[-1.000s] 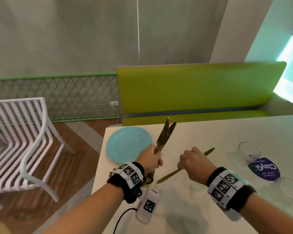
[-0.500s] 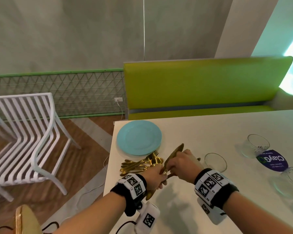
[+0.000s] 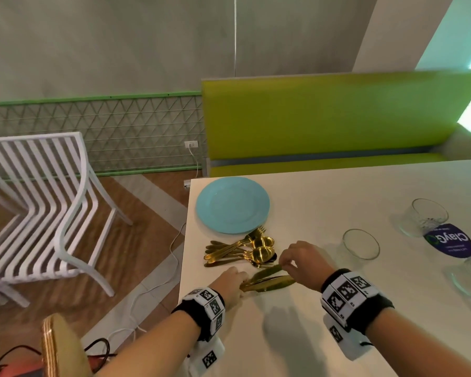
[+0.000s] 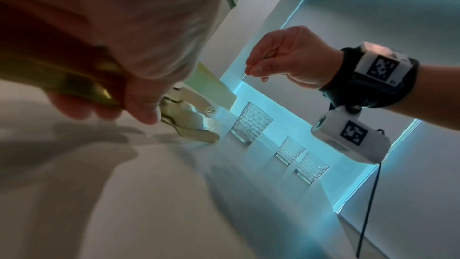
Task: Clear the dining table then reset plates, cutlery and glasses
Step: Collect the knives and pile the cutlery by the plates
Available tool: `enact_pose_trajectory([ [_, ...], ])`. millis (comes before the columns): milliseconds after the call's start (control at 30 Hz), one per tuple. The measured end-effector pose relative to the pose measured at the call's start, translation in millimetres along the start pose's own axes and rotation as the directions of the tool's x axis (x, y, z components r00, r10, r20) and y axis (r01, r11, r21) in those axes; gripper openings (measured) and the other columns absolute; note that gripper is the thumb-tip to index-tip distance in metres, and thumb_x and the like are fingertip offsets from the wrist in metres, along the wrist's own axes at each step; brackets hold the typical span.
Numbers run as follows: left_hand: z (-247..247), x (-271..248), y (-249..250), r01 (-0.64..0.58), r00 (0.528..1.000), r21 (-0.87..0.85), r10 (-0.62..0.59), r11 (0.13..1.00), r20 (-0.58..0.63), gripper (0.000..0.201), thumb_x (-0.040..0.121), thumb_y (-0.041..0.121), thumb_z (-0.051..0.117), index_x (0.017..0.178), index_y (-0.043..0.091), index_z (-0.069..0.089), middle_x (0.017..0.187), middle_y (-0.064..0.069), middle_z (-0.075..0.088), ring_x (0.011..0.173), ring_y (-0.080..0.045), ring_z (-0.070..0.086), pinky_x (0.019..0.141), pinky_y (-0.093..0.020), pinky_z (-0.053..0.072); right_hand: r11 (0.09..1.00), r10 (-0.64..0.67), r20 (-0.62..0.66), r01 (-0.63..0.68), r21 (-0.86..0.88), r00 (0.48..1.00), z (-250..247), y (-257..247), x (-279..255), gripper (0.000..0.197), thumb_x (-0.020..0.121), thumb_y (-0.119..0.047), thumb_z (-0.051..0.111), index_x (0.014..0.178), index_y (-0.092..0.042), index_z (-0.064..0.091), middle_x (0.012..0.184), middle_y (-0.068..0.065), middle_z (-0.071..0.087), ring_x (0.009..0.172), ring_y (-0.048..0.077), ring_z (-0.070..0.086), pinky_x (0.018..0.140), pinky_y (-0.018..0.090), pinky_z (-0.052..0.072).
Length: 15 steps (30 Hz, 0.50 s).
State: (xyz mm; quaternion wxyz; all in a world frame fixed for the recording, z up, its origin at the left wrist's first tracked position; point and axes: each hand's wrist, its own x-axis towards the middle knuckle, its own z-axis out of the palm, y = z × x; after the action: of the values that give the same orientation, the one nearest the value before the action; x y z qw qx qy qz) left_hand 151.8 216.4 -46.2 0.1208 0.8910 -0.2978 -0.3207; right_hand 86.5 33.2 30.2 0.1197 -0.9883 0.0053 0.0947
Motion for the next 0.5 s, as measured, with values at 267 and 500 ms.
enact_pose_trajectory([
  [267,6,12,-16,-0.127,0.986,0.13,0.139,0.983,-0.093,0.041,0.097,0.015,0.04,0.139,0.017,0.044,0.128,-0.01,0.045,0.122,-0.022,0.042,0.104,-0.026,0.034,0.997,0.062,-0.009,-0.062,0.051,0.998,17,11,-1,0.024,0.093,-0.025,0.049,0.107,-0.023,0.068,0.106,-0.003,0.066,0.089,0.01,0.049,0.077,0.018,0.037],
  [500,6,15,-18,-0.094,0.989,0.337,0.126,0.937,-0.073,0.048,0.099,0.013,0.034,0.146,0.01,0.025,0.136,-0.015,0.037,0.125,-0.027,0.039,0.1,-0.033,0.038,0.995,0.091,-0.001,-0.091,0.049,0.996,20,16,-8,0.026,0.094,-0.023,0.047,0.109,-0.022,0.067,0.106,-0.002,0.066,0.1,0.014,0.054,0.081,0.021,0.04],
])
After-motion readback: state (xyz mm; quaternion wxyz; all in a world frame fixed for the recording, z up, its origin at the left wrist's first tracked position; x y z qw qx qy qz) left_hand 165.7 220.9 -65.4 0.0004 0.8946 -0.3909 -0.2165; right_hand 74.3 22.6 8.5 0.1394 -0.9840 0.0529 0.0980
